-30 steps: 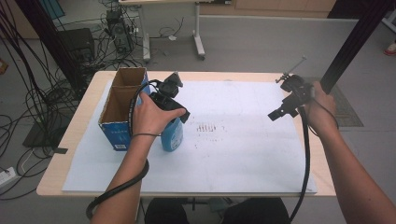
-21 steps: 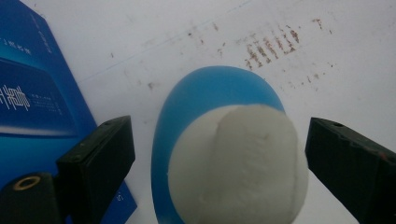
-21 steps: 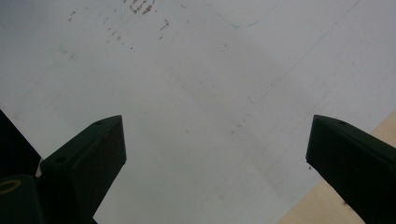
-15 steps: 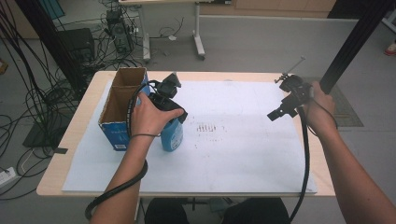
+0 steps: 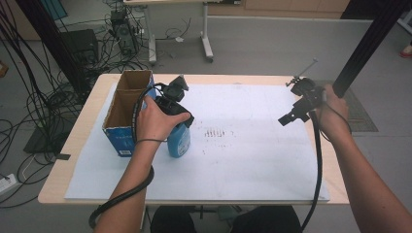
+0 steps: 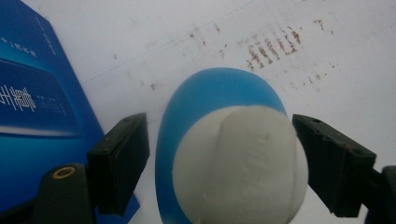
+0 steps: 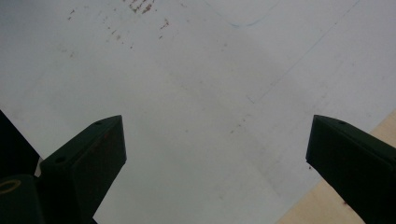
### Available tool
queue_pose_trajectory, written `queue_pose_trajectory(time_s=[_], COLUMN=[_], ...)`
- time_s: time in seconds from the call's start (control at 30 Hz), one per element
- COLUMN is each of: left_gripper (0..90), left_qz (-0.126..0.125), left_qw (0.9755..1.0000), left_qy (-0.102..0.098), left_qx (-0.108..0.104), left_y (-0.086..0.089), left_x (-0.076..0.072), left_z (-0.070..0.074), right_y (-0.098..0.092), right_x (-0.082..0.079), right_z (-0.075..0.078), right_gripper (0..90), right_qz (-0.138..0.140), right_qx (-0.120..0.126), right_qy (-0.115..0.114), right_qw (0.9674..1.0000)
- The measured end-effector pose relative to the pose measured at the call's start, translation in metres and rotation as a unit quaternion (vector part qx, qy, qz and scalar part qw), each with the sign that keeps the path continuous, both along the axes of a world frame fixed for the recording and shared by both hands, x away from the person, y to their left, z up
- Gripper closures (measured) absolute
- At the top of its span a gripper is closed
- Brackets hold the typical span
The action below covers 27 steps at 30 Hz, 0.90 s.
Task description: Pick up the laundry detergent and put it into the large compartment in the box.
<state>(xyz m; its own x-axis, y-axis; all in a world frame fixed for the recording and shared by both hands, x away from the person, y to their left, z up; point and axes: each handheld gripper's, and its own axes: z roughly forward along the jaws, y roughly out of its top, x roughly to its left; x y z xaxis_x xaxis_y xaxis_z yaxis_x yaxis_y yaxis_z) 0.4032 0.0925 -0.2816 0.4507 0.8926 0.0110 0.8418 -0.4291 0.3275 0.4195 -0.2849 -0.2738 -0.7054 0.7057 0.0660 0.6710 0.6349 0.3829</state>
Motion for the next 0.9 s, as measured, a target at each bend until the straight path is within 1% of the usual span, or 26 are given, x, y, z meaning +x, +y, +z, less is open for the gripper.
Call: queue_pose_trajectory(time_s=[0.17,0.53,0.73,0.9], left_gripper=[26.0,30.4,34.1,36.7], left_qz=[0.001,0.003,0.002,0.0], left_qw=[1.0,1.0,1.0,1.0], left_qy=[0.0,-0.001,0.003,0.004], left_qx=[0.001,0.003,-0.002,-0.002], left_y=[0.0001,0.002,0.0025,0.0015], left_x=[0.0002,-0.0003,-0.0001,-0.0001], left_z=[0.0005,0.0014,0.001,0.0014], right_y=[0.0009,0.0012,0.0016,0.0008], right_x=[0.0002,0.0007,0.0006,0.0006], right_z=[-0.0011,-0.0019,-0.0014,-0.0009], right_gripper=[4.5,4.5,4.5,4.5], right_qz=[0.002,0.002,0.001,0.0], right_qx=[0.0,0.0,-0.003,-0.005], right_qy=[0.002,0.001,0.0,0.001], right_qw=[1.0,1.0,1.0,1.0])
